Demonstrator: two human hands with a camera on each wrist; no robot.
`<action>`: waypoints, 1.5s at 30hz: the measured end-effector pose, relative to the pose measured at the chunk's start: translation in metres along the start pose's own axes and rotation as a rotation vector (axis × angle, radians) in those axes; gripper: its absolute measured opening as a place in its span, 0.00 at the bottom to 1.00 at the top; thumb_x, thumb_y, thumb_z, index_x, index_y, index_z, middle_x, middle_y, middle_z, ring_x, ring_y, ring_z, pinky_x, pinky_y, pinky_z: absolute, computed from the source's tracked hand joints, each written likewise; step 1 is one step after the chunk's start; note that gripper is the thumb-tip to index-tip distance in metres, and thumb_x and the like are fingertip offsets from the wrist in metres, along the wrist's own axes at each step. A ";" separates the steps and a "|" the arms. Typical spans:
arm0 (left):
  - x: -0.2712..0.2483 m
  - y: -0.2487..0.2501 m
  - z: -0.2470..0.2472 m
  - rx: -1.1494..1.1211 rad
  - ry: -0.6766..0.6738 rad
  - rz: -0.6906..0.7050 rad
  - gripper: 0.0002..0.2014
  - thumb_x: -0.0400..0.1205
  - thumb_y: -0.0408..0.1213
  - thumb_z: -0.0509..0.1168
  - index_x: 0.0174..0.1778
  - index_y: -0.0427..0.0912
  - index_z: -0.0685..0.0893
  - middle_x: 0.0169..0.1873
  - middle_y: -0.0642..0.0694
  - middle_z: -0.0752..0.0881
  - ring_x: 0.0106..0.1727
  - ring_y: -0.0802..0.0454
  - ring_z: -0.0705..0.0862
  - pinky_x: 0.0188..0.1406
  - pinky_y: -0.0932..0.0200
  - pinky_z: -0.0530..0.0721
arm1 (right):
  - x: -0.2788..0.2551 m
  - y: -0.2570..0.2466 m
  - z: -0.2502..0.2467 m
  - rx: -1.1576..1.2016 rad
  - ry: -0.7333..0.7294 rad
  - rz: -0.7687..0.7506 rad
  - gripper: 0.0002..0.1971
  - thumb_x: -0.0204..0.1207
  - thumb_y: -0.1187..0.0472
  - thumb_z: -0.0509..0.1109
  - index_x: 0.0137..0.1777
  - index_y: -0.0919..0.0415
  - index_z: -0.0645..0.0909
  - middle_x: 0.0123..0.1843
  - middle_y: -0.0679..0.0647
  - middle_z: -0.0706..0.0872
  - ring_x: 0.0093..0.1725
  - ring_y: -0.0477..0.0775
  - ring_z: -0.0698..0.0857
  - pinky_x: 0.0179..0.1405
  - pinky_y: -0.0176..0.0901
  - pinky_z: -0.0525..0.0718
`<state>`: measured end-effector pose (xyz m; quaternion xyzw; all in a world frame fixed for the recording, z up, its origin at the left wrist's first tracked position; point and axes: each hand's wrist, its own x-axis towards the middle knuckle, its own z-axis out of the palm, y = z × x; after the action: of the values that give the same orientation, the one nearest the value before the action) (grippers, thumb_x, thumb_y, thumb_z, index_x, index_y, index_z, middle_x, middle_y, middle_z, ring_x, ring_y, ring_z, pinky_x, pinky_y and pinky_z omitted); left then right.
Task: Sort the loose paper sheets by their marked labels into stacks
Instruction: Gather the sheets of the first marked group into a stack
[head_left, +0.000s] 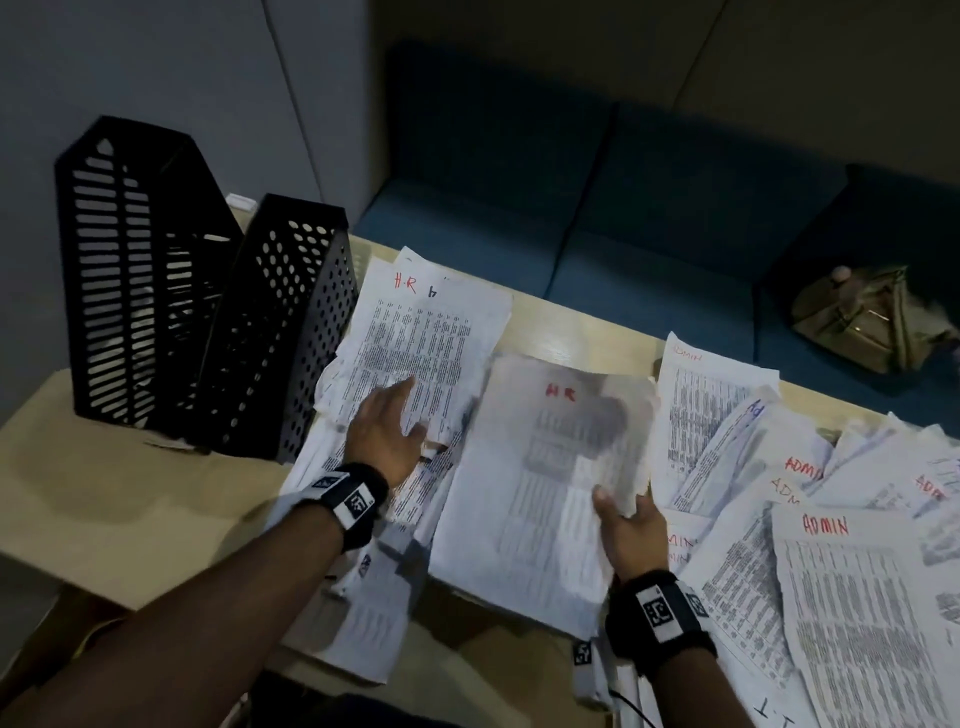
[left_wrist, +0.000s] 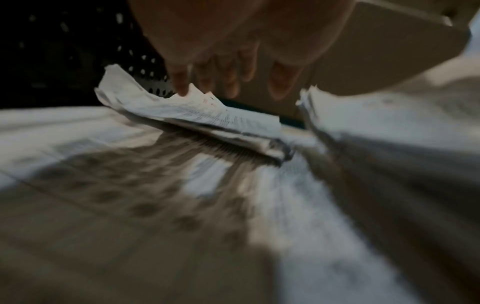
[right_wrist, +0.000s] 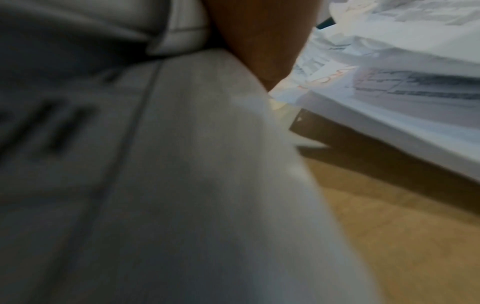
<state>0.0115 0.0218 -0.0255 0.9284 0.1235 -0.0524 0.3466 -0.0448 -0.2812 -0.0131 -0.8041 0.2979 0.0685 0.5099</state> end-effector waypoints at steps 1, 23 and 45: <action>0.000 -0.010 0.000 0.132 -0.067 -0.016 0.32 0.84 0.47 0.60 0.83 0.50 0.58 0.79 0.41 0.68 0.80 0.41 0.64 0.78 0.43 0.65 | 0.001 0.000 -0.003 -0.005 0.017 0.017 0.31 0.72 0.47 0.75 0.65 0.73 0.78 0.64 0.68 0.84 0.65 0.68 0.82 0.65 0.57 0.79; 0.073 -0.012 -0.021 0.125 -0.249 -0.410 0.62 0.64 0.40 0.83 0.84 0.45 0.44 0.81 0.35 0.57 0.81 0.34 0.59 0.76 0.38 0.67 | 0.001 0.020 0.004 -0.186 0.013 0.118 0.16 0.80 0.54 0.68 0.62 0.64 0.78 0.49 0.59 0.86 0.46 0.59 0.82 0.48 0.45 0.80; -0.057 0.039 -0.016 -0.192 -0.421 -0.148 0.14 0.83 0.46 0.64 0.60 0.43 0.83 0.49 0.49 0.88 0.43 0.56 0.84 0.46 0.60 0.81 | -0.007 0.018 -0.003 -0.107 -0.016 0.163 0.23 0.77 0.44 0.67 0.55 0.66 0.78 0.48 0.60 0.83 0.52 0.64 0.83 0.48 0.51 0.82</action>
<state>-0.0328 -0.0070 0.0221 0.8481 0.1207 -0.2581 0.4466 -0.0616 -0.2862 -0.0229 -0.8026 0.3543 0.1321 0.4613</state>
